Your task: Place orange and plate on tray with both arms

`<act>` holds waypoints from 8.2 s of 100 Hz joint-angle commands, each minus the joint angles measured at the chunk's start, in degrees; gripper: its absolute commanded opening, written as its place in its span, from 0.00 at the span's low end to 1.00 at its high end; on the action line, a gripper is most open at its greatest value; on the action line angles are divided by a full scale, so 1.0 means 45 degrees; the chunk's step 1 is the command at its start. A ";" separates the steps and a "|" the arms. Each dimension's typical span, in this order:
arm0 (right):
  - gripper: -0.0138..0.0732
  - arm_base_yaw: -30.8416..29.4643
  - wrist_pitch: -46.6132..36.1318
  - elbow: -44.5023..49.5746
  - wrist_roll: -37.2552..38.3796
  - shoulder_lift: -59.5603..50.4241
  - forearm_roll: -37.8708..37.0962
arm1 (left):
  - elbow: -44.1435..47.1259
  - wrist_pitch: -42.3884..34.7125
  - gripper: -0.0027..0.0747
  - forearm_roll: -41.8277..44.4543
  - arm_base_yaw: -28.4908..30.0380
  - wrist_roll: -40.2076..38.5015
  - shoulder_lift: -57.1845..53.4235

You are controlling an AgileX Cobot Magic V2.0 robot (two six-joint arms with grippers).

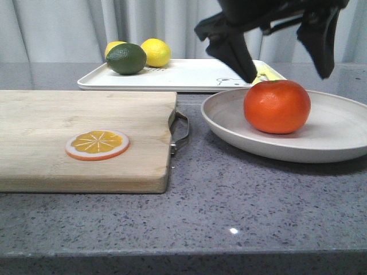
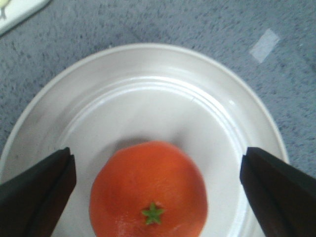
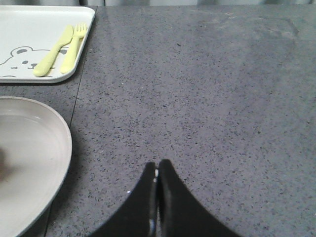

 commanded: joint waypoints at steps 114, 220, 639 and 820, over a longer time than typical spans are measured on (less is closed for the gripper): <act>0.08 -0.0049 -0.0768 -0.0472 0.0003 0.0137 -0.0018 | 0.7372 -0.3819 0.02 0.1215 0.0123 0.0379 -0.9459; 0.57 0.2212 0.5299 -0.5706 -0.0185 0.6224 0.0685 | 1.5874 -0.7536 0.01 0.1503 0.0123 0.0379 -1.7307; 0.10 0.2750 0.8988 -2.6641 0.0215 2.3020 0.4373 | 1.5874 -0.8053 0.01 0.1627 0.0123 0.0379 -1.7251; 0.07 0.4229 1.2193 -2.2287 -0.0474 1.5237 0.2645 | 1.5874 -0.7949 0.01 0.1627 0.0123 0.0379 -1.7251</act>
